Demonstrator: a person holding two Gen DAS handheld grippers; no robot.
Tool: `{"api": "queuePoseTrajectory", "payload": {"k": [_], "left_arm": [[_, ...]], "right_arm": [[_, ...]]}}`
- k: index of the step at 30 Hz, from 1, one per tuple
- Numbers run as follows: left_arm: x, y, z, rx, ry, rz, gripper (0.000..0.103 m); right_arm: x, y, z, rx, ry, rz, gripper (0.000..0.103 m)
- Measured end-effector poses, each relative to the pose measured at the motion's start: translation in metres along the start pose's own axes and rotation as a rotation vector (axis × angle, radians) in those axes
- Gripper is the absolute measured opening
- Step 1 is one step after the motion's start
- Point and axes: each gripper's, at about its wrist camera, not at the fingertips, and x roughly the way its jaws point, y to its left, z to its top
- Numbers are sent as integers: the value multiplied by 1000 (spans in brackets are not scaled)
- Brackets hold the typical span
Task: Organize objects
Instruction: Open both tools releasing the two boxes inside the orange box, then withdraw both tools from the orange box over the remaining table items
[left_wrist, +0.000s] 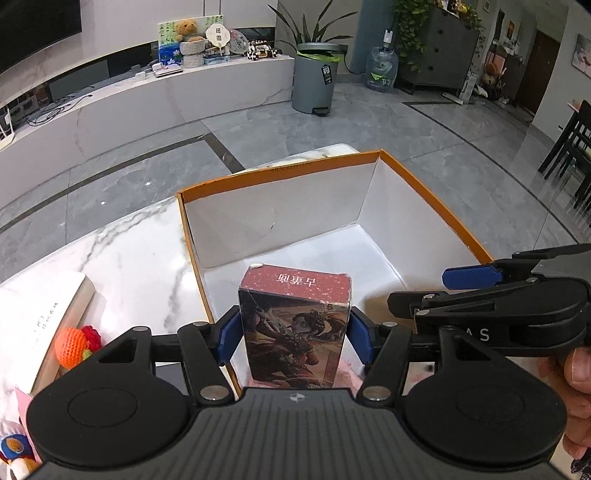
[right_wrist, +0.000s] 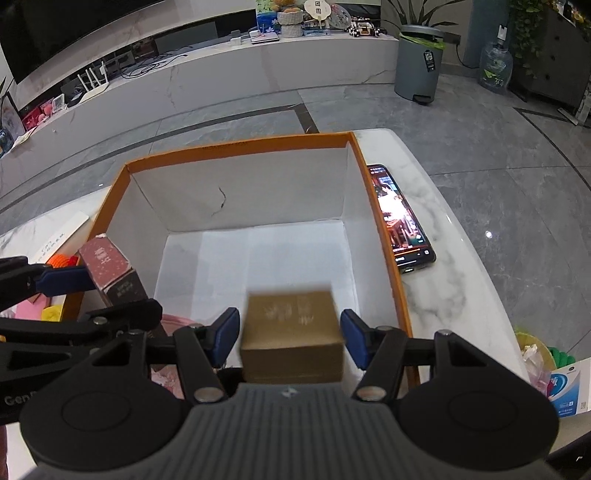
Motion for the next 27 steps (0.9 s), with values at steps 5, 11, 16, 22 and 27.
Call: {"api": "queuePoseTrajectory", "payload": {"k": [5,11,16,22,27], "left_arm": [[-7,1,-1,-8,-16,-7,74],[-26,7,3,-37,-62,-12,75],[-76,28,5,-84,-144,-27,75],[-148,56,-5,-127,-207,50,80],[-213,67,-19,-138,-227,166,84]], "right_arm": [[-6,-4,-2,21,-10,4,70],[-18,-6,-5,45,-40,2,70],[-40,2,-8,92,-104,19,70],[-57,36,-14,99,-148,92,71],[-70,80,-24,79,-160,150,71]]}}
